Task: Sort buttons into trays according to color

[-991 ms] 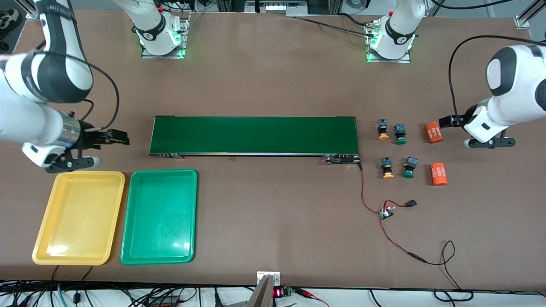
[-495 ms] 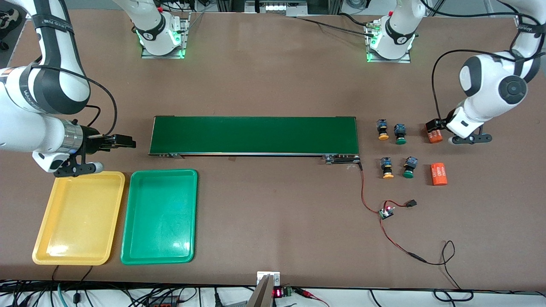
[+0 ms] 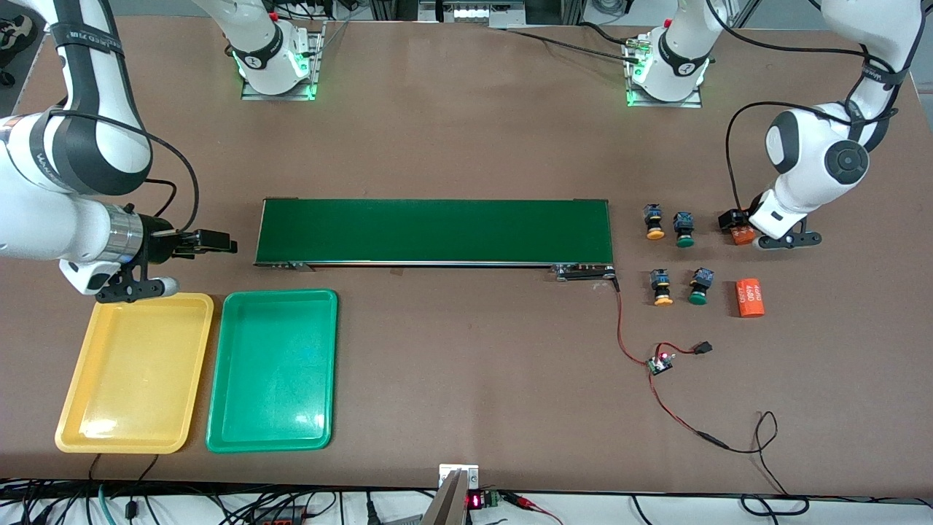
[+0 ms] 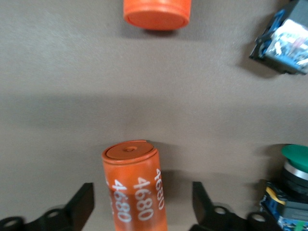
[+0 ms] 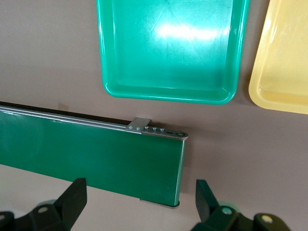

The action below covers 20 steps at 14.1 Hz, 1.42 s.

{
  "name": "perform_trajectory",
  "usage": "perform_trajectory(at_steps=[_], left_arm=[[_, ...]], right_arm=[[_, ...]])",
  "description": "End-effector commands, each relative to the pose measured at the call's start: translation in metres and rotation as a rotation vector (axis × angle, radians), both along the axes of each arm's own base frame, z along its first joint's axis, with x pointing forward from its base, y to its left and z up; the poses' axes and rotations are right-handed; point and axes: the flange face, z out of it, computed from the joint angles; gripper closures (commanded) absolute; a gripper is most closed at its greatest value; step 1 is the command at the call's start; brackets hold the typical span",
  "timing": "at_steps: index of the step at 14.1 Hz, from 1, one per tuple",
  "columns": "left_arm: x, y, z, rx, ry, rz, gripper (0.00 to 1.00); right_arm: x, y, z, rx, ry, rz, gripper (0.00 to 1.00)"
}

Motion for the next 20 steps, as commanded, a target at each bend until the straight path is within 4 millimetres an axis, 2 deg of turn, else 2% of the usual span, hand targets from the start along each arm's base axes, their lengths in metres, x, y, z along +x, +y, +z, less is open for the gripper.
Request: perform_trajectory(at_steps=[1,2,3,4,5,6,8,12,15,17,20], left_arm=[[-0.002,0.006,-0.006,0.008,0.008,-0.025,0.61],[-0.003,0.006,-0.006,0.004,0.028,-0.028,0.78],[-0.002,0.006,0.000,0.002,0.044,-0.025,0.83],[0.006,0.003,0.020,0.001,0.036,-0.049,0.84],[0.013,-0.008,0.034,-0.011,0.060,-0.127,0.86],[0.023,-0.030,0.052,-0.024,0.072,-0.233,0.87],[0.033,-0.072,0.075,-0.036,0.084,-0.389,0.90],[0.040,-0.183,0.094,-0.065,0.067,-0.792,0.90],[0.031,-0.263,0.100,-0.087,0.020,-1.047,0.90],[0.023,-0.305,0.098,-0.100,-0.008,-1.174,0.91],[0.031,-0.369,0.104,-0.133,-0.095,-1.333,0.91]], right_arm=[[-0.001,-0.001,0.006,0.020,0.001,0.006,0.00],[-0.002,-0.002,0.004,0.019,0.003,0.006,0.00],[-0.001,-0.004,0.005,0.020,0.002,0.003,0.00],[-0.001,-0.005,0.005,0.019,0.000,0.002,0.00],[-0.001,-0.005,0.005,0.019,0.000,0.002,0.00],[-0.001,-0.005,0.005,0.019,0.000,0.002,0.00],[-0.001,-0.006,0.005,0.020,-0.003,0.007,0.00],[-0.001,-0.009,0.003,0.021,0.003,0.003,0.00],[-0.003,-0.008,0.001,0.022,0.012,0.003,0.00],[-0.003,-0.008,0.001,0.022,0.012,0.003,0.00],[-0.003,-0.010,0.001,0.022,0.012,0.000,0.00]])
